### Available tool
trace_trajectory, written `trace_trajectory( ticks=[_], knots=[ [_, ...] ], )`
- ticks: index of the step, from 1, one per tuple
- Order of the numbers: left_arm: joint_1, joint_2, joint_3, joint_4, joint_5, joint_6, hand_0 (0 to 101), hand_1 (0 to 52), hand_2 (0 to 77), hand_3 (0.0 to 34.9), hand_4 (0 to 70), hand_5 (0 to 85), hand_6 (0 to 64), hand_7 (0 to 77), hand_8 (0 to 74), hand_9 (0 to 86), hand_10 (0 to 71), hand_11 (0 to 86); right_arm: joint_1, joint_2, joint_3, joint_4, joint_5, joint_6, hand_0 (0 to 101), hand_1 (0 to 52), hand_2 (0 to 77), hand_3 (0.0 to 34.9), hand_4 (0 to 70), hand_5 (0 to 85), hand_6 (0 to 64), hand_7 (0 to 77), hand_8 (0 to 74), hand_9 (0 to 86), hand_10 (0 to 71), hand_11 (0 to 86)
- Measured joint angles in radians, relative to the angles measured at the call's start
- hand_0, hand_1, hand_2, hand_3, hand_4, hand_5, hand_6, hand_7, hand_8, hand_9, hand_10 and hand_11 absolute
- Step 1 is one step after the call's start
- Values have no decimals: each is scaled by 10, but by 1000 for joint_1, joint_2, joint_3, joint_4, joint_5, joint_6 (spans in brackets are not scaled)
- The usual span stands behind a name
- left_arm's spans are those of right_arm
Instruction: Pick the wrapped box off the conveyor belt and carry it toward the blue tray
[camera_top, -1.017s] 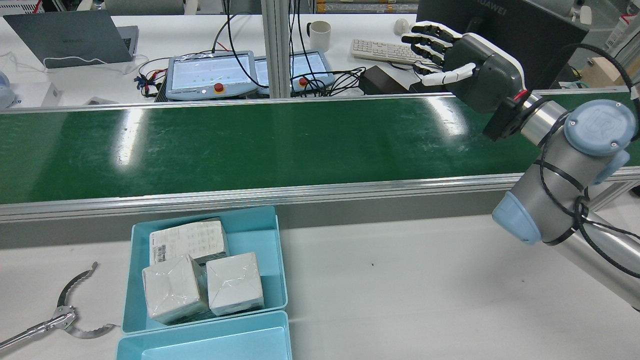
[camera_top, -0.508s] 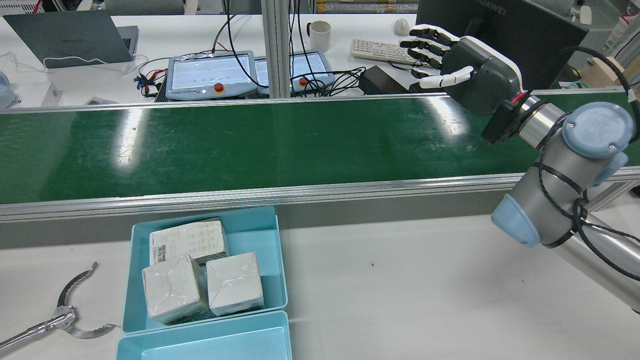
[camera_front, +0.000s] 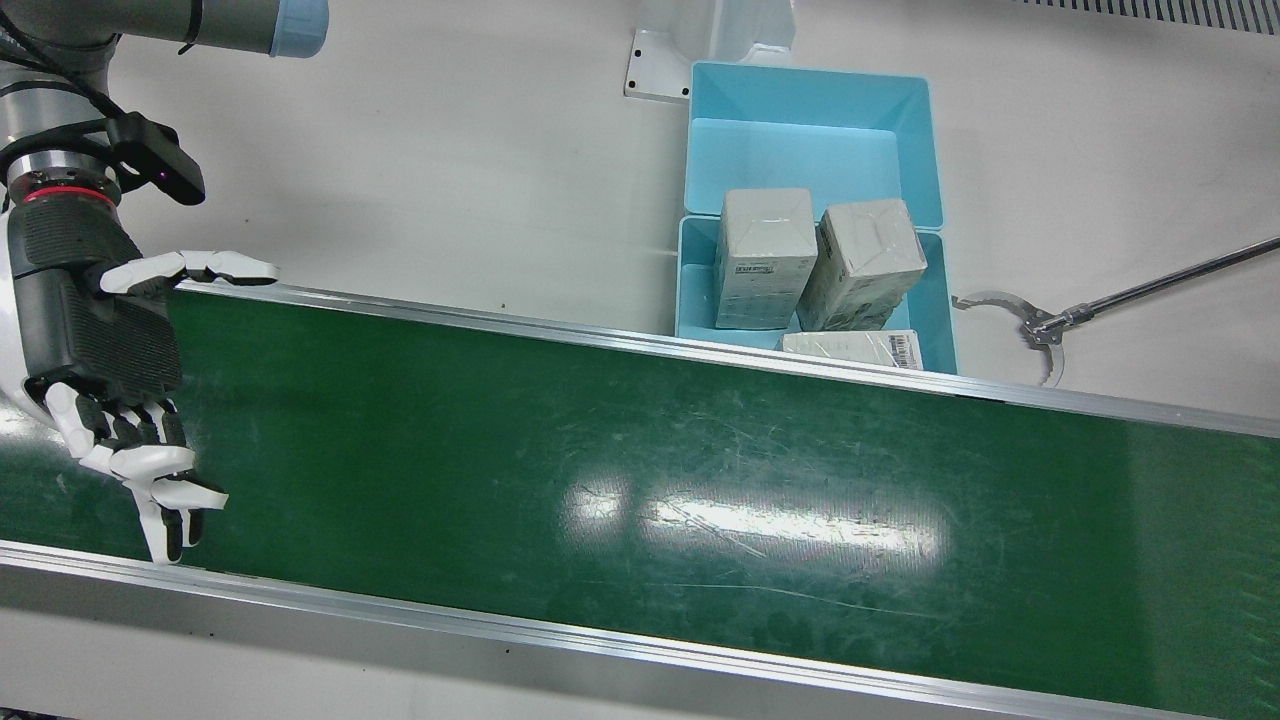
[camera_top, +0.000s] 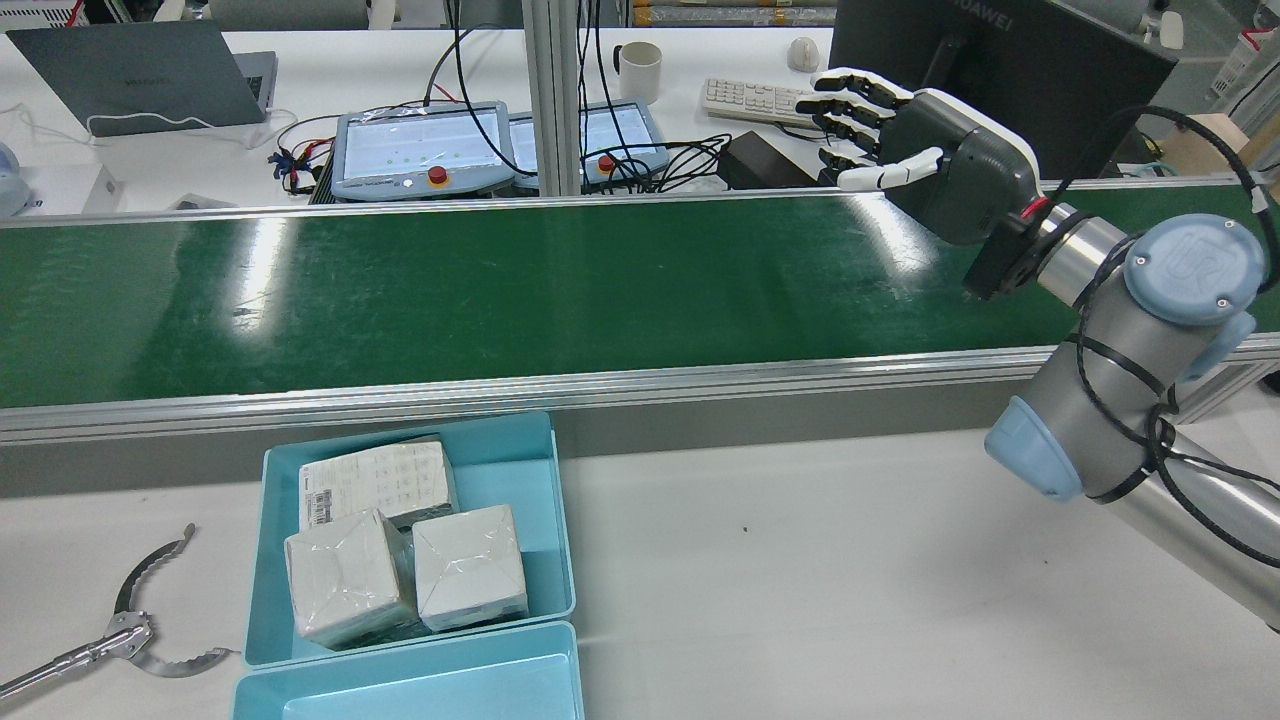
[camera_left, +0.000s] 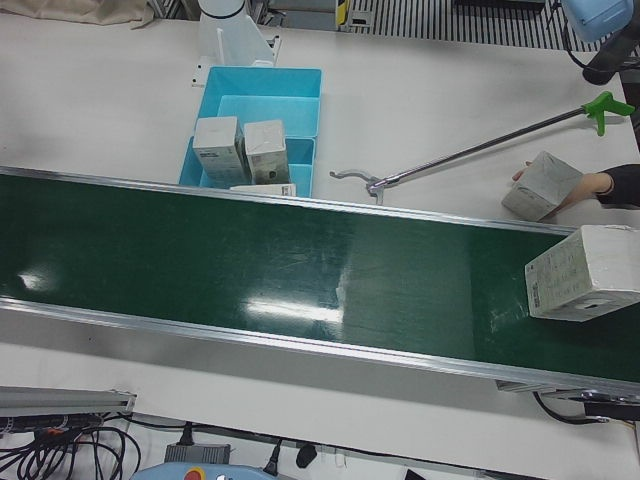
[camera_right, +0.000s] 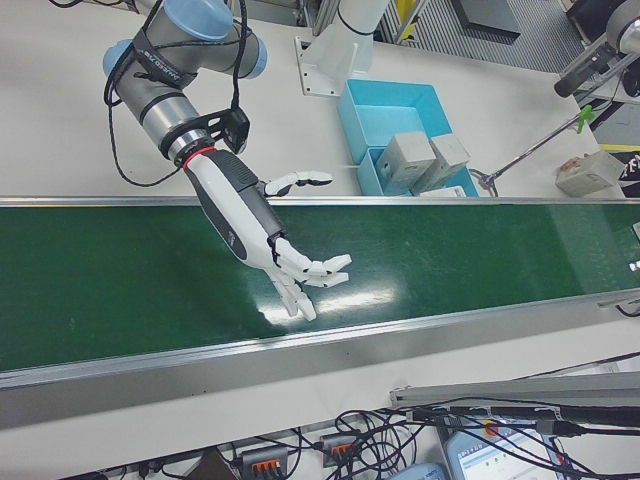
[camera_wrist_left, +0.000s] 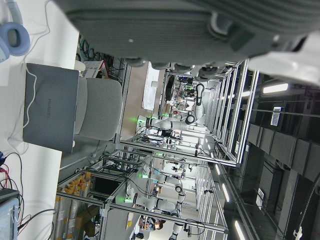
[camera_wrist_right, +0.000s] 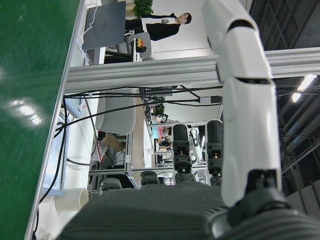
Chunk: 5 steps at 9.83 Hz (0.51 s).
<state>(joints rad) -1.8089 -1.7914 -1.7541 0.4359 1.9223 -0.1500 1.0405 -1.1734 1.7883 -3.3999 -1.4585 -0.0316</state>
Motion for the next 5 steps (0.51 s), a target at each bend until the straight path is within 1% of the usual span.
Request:
trace_trajectory(
  ticks=[1,2,3,4,5],
  knots=[
    [0,0,0,0,0,0,0,0,5,0,0,11,0,0,0,0,5,0,0,0,1,1,1,1,497,175,180,146,98,327,38,229,0,54,0,11],
    [0,0,0,0,0,0,0,0,5,0,0,11,0,0,0,0,5,0,0,0,3,1,1,1,496,175,180,147,98,327,38,207,0,54,0,11],
    [0,0,0,0,0,0,0,0,5,0,0,11,0,0,0,0,5,0,0,0,5,1,1,1,496,175,180,147,98,327,38,218,0,54,0,16],
    [0,0,0,0,0,0,0,0,5,0,0,11,0,0,0,0,5,0,0,0,6,1,0,1,496,175,180,146,98,327,0,218,0,54,0,11],
    [0,0,0,0,0,0,0,0,5,0,0,11,0,0,0,0,0,0,0,0,6,1,0,1,496,175,180,147,93,327,22,224,0,54,0,16]
  ],
)
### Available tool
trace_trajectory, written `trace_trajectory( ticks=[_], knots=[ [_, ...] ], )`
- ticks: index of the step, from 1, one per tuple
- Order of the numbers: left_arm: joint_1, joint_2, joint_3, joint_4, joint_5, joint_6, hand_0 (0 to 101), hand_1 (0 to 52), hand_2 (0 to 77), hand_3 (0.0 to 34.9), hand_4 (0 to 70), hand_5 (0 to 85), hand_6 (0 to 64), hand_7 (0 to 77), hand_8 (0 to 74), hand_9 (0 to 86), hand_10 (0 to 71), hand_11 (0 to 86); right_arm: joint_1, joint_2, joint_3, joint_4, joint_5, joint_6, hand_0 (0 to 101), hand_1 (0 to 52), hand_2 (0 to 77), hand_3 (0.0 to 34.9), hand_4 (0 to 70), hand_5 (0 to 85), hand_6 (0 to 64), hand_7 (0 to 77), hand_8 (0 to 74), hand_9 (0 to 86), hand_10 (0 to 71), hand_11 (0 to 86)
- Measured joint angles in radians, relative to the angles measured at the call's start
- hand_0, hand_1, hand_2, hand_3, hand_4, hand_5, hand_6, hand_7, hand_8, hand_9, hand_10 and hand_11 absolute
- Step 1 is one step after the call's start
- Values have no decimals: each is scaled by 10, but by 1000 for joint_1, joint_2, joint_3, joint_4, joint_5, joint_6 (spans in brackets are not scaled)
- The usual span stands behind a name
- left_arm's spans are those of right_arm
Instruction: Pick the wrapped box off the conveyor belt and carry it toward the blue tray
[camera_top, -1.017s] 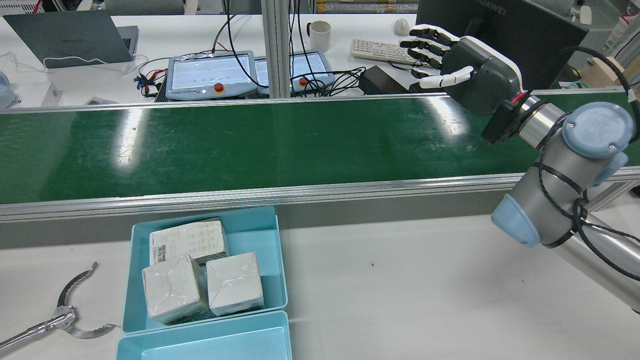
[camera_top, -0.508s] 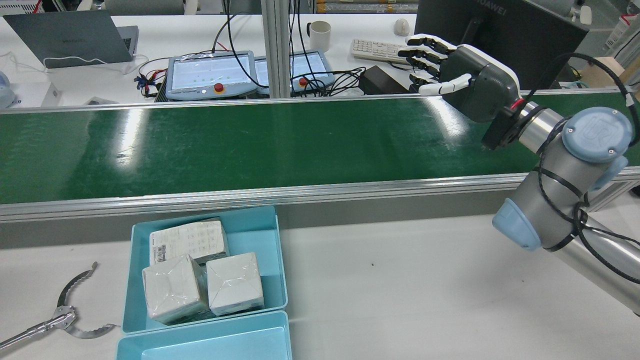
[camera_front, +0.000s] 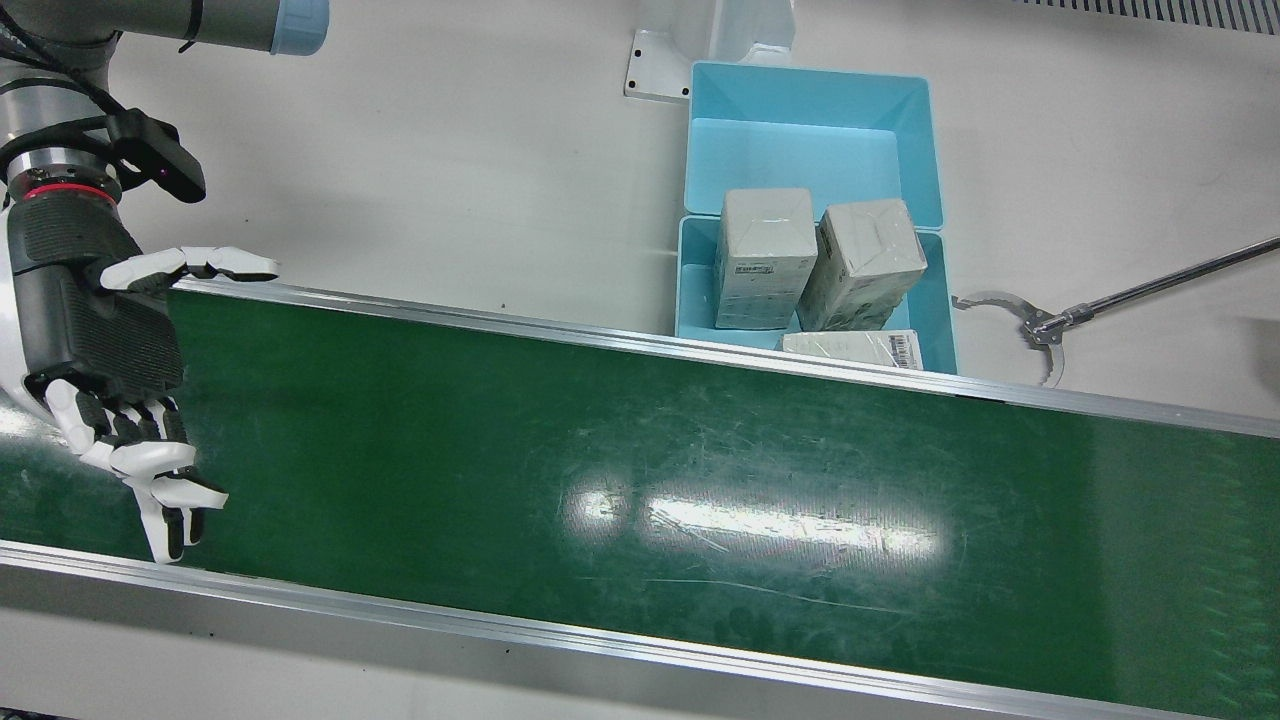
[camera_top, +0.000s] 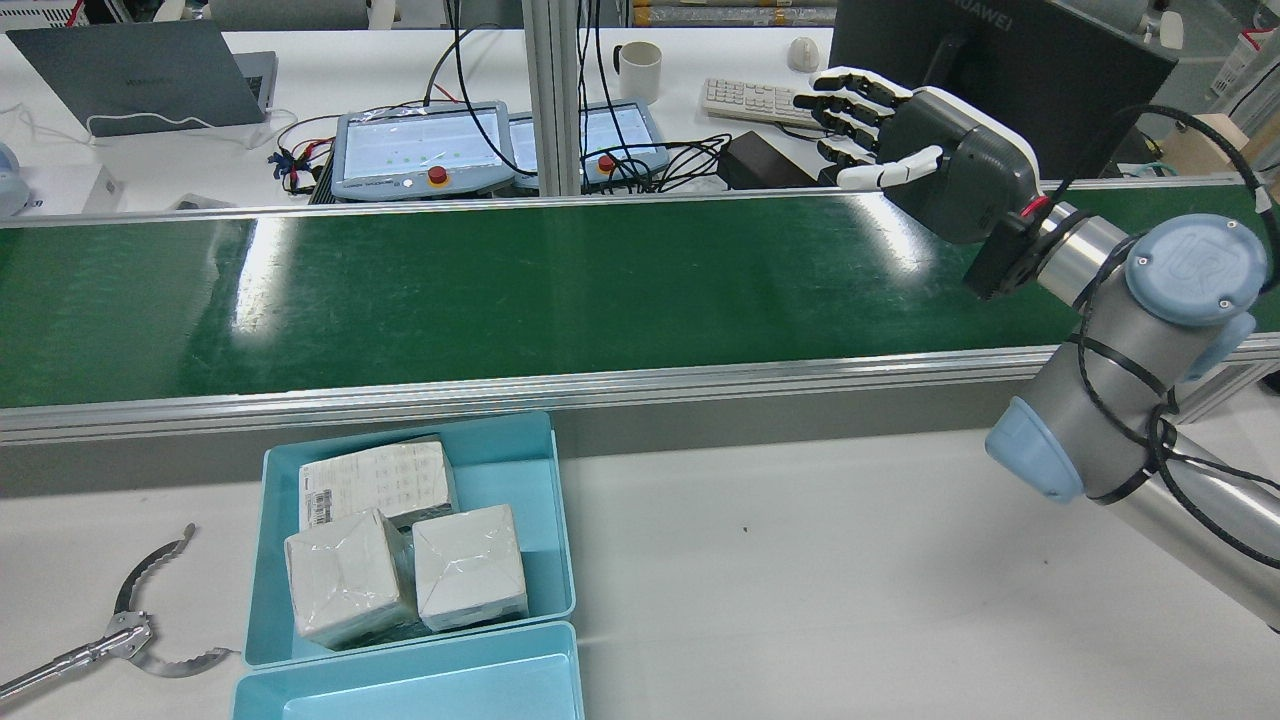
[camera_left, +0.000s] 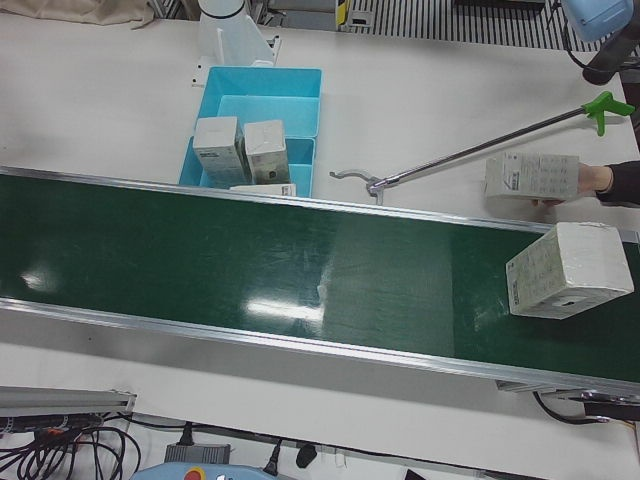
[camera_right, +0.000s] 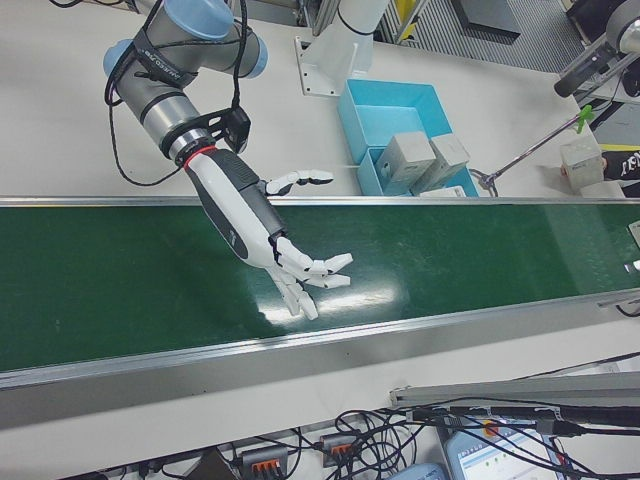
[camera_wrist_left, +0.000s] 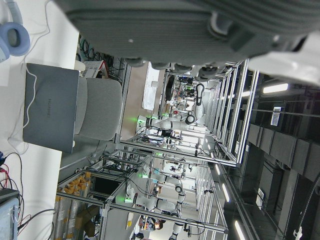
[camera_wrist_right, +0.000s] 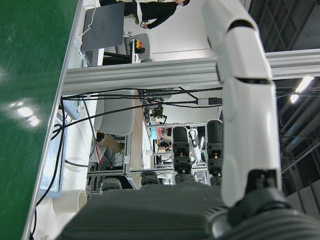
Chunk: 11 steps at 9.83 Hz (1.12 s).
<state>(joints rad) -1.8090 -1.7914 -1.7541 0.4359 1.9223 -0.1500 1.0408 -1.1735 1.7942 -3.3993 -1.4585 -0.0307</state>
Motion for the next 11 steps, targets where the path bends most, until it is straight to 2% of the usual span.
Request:
trace_trajectory(
  ticks=[8,9,10,11],
  knots=[
    [0,0,0,0,0,0,0,0,5,0,0,11,0,0,0,0,5,0,-1,0,-2,0,0,0,497,175,185,147,109,344,27,229,0,54,0,16],
    [0,0,0,0,0,0,0,0,5,0,0,11,0,0,0,0,5,0,-1,-1,-4,-1,0,0,496,175,185,162,109,344,27,229,0,54,0,11],
    [0,0,0,0,0,0,0,0,5,0,0,11,0,0,0,0,5,0,-1,-1,-4,-1,-1,0,497,175,185,162,109,344,27,229,0,54,0,11],
    [0,0,0,0,0,0,0,0,5,0,0,11,0,0,0,0,5,0,0,-1,-5,-1,-1,0,497,202,207,162,109,344,33,240,0,54,0,16]
  ],
)
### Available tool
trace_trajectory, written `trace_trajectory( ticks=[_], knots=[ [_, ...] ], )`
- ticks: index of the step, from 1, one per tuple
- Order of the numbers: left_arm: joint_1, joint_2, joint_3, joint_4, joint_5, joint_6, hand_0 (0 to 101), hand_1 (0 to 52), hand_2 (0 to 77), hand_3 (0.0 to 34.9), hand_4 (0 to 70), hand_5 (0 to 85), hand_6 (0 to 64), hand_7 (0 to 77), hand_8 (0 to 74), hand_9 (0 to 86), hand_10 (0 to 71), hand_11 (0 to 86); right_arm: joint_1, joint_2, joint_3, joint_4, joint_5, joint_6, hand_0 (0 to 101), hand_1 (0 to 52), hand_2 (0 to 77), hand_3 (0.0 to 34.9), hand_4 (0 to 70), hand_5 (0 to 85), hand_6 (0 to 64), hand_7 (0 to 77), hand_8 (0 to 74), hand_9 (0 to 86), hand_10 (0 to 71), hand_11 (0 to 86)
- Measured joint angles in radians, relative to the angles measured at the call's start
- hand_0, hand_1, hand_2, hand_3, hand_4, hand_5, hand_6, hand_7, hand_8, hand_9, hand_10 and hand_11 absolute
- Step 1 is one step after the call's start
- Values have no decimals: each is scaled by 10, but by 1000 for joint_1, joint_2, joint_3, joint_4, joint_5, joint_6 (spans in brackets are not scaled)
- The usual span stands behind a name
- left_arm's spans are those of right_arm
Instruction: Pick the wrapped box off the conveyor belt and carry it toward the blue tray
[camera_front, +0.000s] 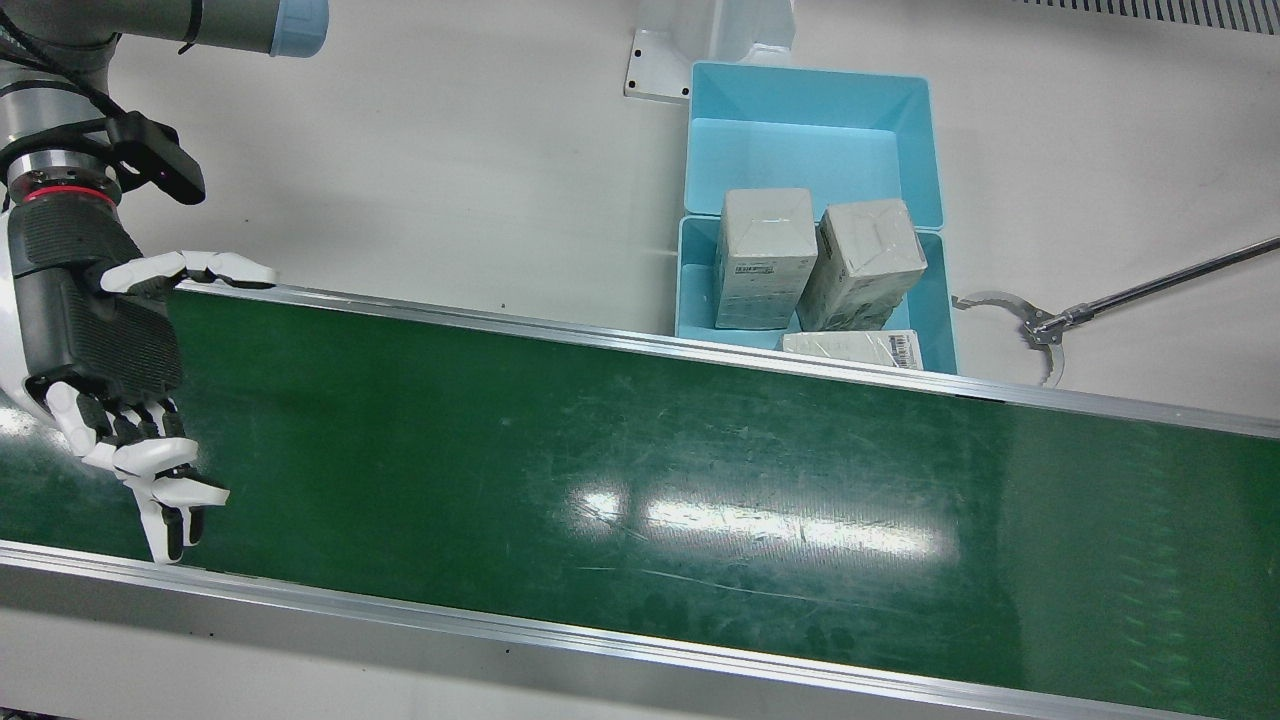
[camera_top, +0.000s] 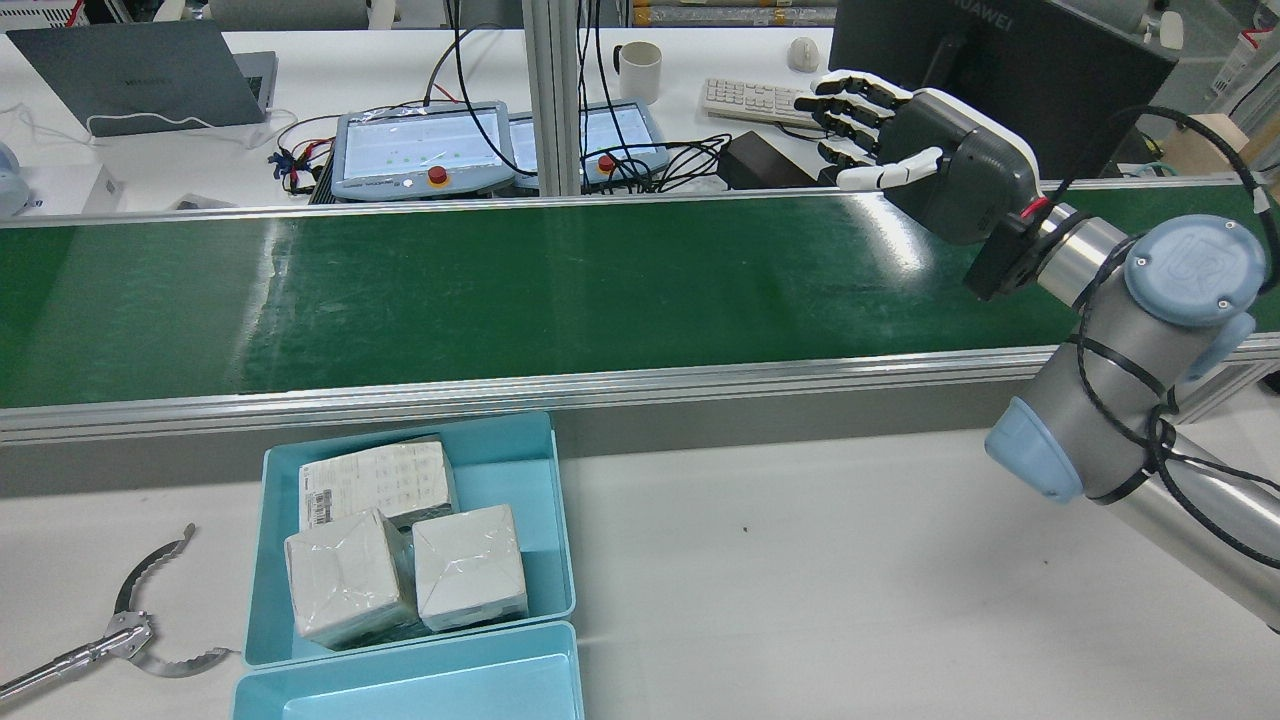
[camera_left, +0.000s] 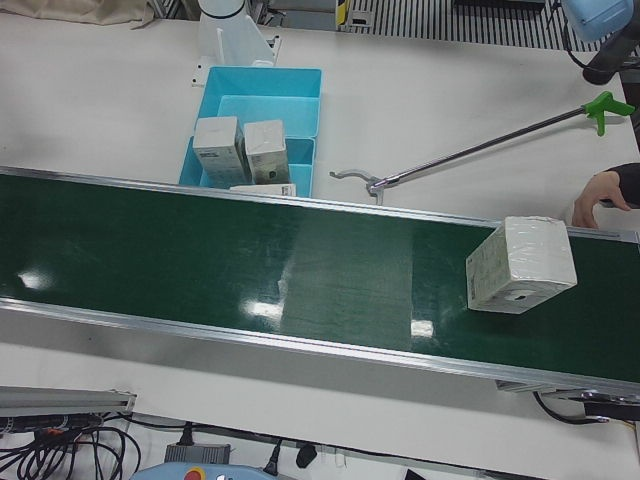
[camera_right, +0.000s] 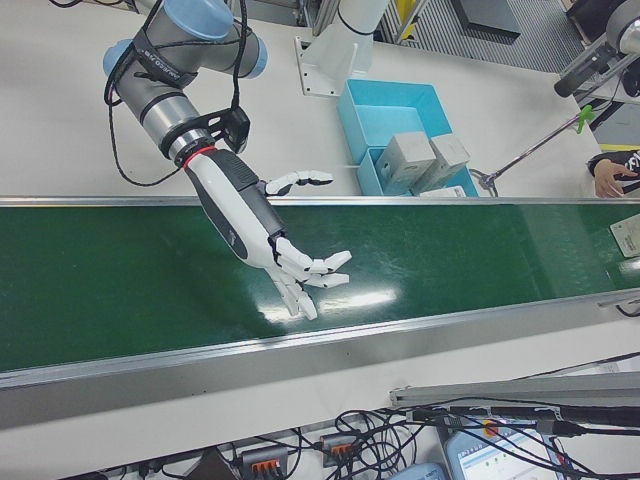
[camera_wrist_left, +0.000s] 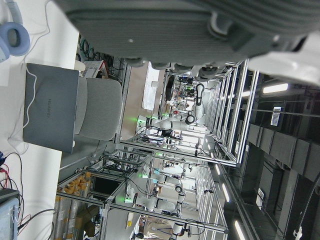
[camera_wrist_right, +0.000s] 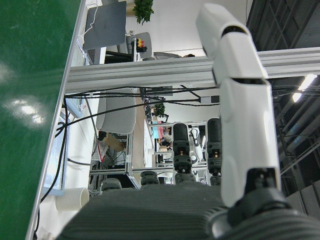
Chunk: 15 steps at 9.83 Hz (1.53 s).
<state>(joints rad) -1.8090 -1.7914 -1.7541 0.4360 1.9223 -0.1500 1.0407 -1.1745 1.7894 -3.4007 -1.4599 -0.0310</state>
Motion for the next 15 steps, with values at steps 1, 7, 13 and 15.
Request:
trace_trajectory(
  ticks=[1,7,13,15],
  knots=[
    [0,0,0,0,0,0,0,0,5,0,0,11,0,5,0,0,0,0,0,0,-1,0,0,0,497,202,207,162,109,344,33,240,0,54,0,16],
    [0,0,0,0,0,0,0,0,5,0,0,11,0,5,0,0,5,0,-8,11,-4,-1,1,-6,502,185,213,162,109,344,33,240,0,54,0,16],
    [0,0,0,0,0,0,0,0,11,0,0,11,0,0,0,0,0,0,0,-33,60,-12,5,-11,518,207,229,193,120,365,44,278,0,71,0,16],
    [0,0,0,0,0,0,0,0,5,0,0,11,0,5,0,0,5,0,6,-58,95,-56,8,-13,508,185,240,199,120,365,44,289,0,71,0,16]
  ],
)
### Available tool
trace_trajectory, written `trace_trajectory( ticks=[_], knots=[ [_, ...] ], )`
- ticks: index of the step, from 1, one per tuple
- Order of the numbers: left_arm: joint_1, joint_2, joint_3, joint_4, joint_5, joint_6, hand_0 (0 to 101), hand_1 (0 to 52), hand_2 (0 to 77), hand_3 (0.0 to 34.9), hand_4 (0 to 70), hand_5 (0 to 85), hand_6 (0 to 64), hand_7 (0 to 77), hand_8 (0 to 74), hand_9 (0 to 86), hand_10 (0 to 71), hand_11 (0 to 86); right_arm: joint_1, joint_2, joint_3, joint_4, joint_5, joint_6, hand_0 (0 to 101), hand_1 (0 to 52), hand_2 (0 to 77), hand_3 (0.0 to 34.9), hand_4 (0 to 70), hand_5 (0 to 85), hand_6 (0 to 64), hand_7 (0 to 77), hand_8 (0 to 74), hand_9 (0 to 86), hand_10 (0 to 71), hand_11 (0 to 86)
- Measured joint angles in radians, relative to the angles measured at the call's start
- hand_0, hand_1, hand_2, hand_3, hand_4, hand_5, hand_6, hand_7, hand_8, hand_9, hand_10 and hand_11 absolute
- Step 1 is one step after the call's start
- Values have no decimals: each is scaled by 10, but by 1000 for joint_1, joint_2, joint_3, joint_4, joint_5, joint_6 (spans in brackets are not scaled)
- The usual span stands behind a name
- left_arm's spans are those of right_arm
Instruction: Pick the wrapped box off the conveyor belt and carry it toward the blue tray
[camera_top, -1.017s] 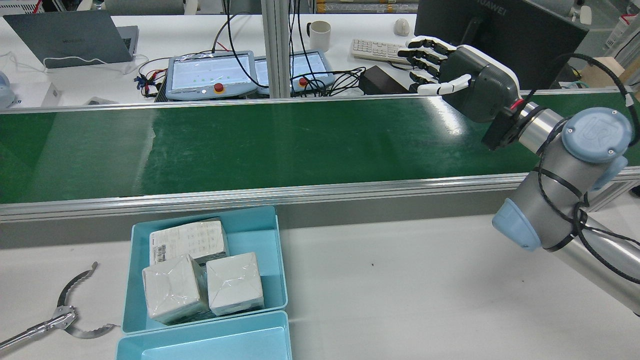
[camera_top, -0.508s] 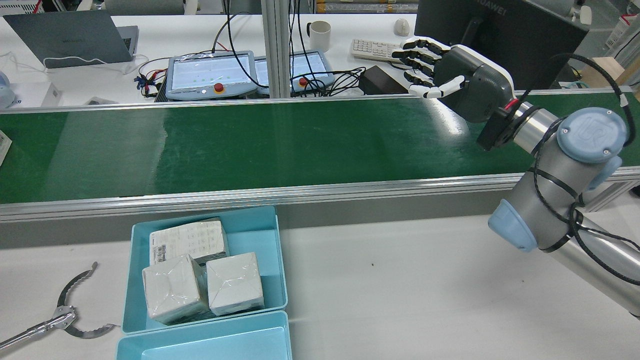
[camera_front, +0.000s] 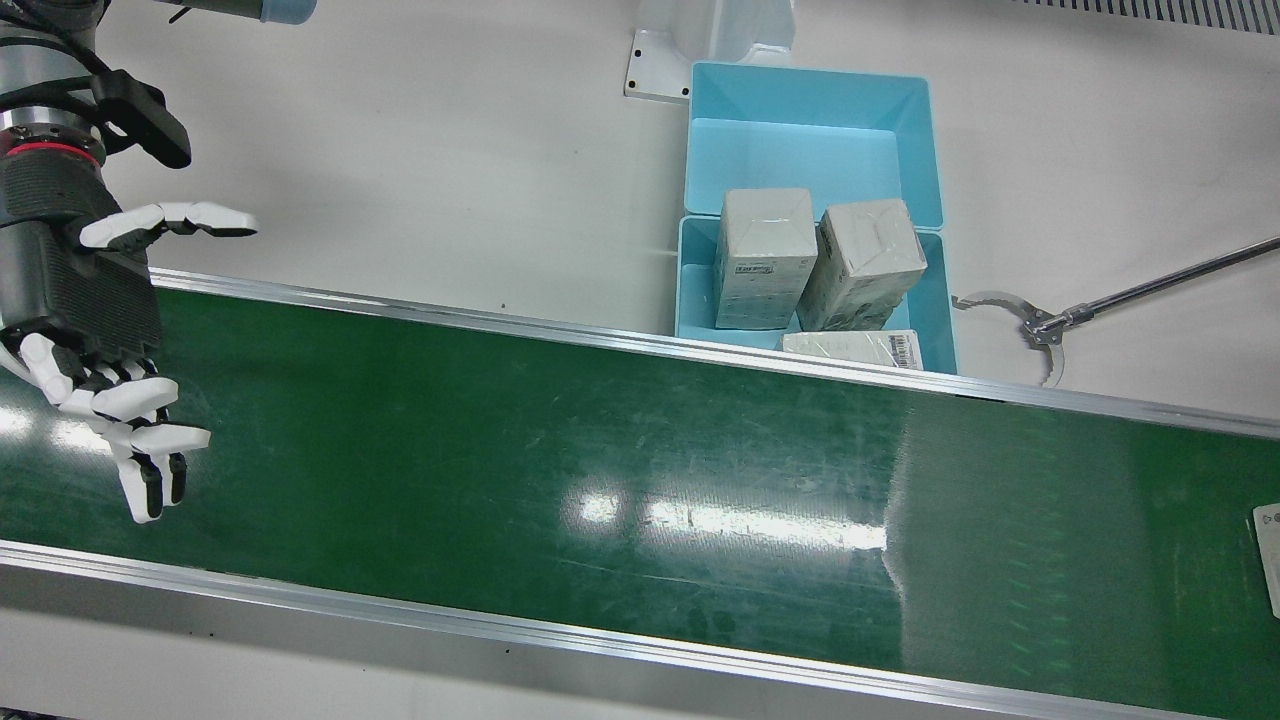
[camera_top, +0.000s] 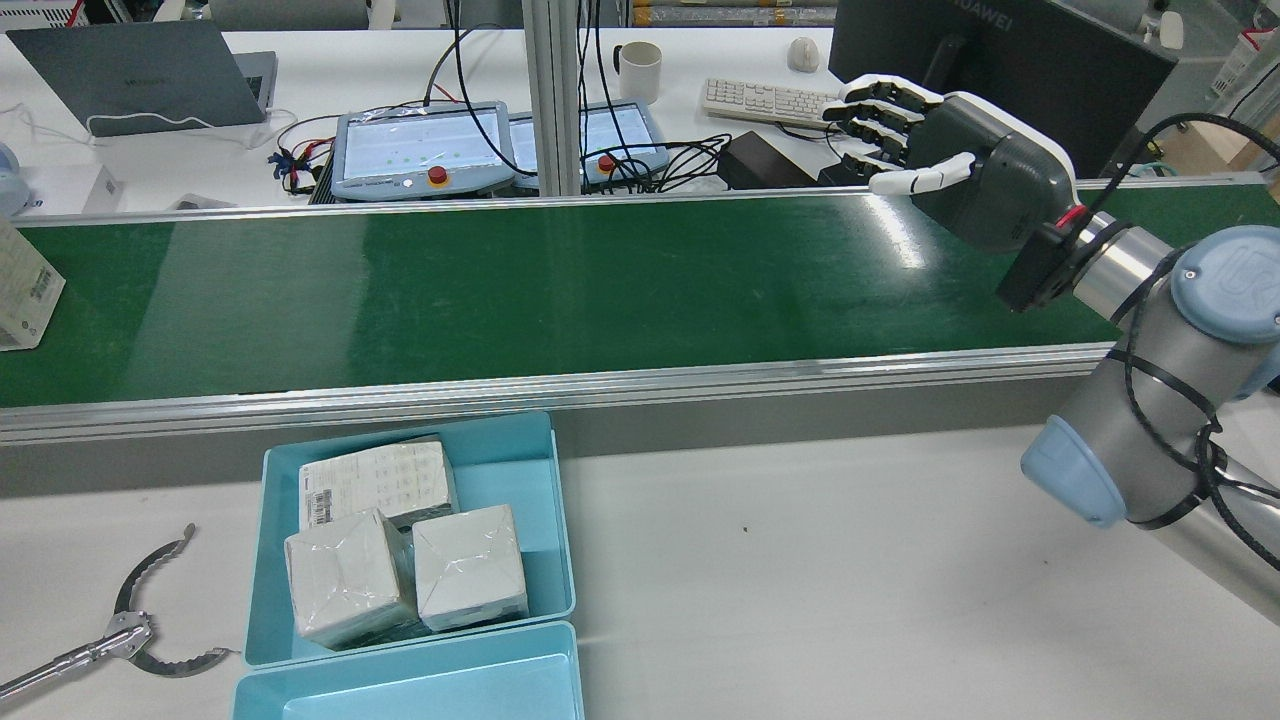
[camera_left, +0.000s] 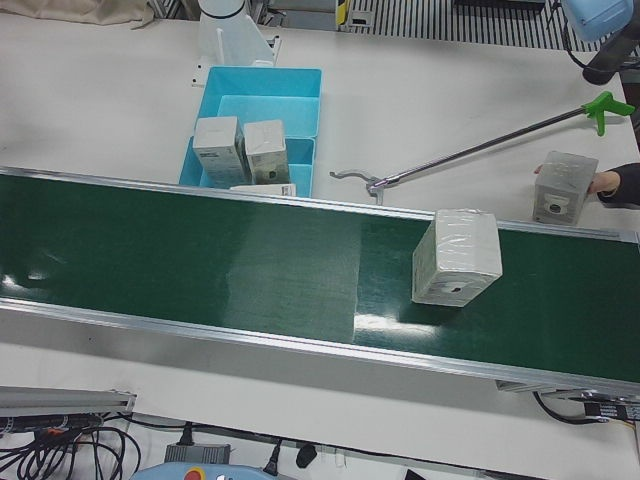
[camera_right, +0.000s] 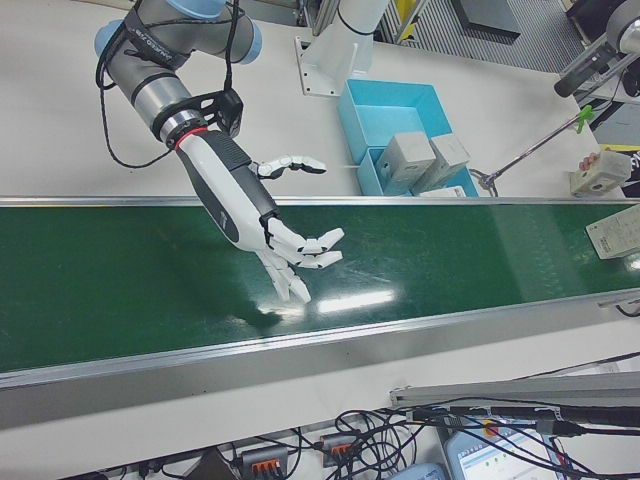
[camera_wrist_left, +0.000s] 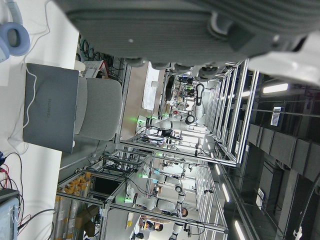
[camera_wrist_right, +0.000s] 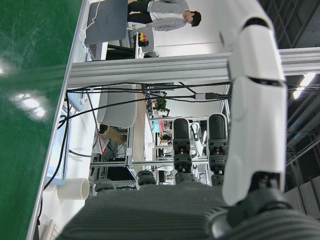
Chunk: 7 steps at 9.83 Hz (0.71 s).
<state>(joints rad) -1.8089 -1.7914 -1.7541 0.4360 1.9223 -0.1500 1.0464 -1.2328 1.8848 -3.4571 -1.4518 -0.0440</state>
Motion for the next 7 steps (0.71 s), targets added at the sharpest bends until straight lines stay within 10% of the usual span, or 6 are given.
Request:
trace_trajectory(
  ticks=[2,7],
  knots=[
    [0,0,0,0,0,0,0,0,5,0,0,11,0,0,0,0,0,0,4,-6,18,-32,1,0,465,76,120,206,142,344,49,289,0,54,0,11],
    [0,0,0,0,0,0,0,0,5,0,0,11,0,0,0,0,5,0,4,2,23,-40,0,5,461,109,131,204,87,344,33,251,0,38,0,11]
  ],
)
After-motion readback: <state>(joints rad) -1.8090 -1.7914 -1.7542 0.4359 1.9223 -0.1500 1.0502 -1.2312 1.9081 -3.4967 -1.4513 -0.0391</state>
